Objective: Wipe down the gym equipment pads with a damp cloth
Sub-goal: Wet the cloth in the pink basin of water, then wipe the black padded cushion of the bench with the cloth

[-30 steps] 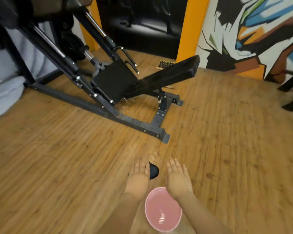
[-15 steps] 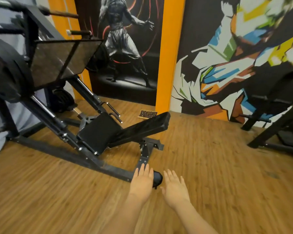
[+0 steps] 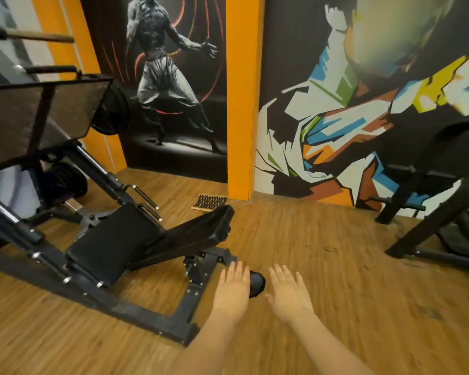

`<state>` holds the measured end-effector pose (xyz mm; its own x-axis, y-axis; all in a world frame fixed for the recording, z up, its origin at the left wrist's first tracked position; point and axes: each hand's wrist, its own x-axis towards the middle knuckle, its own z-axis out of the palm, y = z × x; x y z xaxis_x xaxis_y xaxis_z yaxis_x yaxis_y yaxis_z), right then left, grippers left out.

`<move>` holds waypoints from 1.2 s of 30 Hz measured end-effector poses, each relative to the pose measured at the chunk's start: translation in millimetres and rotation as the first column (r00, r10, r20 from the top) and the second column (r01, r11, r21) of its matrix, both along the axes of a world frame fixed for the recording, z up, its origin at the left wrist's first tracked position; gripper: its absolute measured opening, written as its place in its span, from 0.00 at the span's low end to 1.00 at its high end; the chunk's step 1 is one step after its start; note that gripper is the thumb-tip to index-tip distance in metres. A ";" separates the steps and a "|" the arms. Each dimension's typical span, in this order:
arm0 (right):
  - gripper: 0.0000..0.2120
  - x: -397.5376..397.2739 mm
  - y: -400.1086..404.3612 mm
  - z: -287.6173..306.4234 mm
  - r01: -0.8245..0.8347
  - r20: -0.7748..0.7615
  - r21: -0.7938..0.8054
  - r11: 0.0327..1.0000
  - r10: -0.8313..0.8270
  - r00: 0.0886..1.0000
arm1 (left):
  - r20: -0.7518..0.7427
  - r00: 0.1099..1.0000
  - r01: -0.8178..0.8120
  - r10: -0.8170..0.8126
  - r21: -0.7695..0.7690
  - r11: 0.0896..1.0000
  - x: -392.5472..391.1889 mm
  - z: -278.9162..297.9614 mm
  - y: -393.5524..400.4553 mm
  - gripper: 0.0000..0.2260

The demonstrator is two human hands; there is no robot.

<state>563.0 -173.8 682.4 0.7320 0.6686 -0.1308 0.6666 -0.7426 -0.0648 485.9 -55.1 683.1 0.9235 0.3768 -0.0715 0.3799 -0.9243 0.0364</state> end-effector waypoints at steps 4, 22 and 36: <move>0.30 84.8 12.3 7.7 -0.025 0.013 -0.014 1.000 0.025 1.000 | 0.007 0.998 -0.059 0.059 -0.019 0.998 72.4 3.5 9.9 0.27; 0.30 401.6 262.5 4.8 -0.318 -0.030 -0.110 0.942 0.317 0.948 | 0.081 0.945 -0.309 0.317 -0.094 0.946 381.9 -22.1 234.9 0.28; 0.30 588.3 522.8 -53.3 -0.827 -0.078 -0.160 0.539 0.829 0.554 | -0.025 0.529 -0.837 0.848 -0.184 0.516 510.3 -73.1 395.4 0.28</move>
<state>1151.3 349.0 629.1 -0.1354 0.9466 -0.2925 0.9898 0.1426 0.0033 996.1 340.3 609.9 0.1835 0.9695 -0.1623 0.9690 -0.1506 0.1960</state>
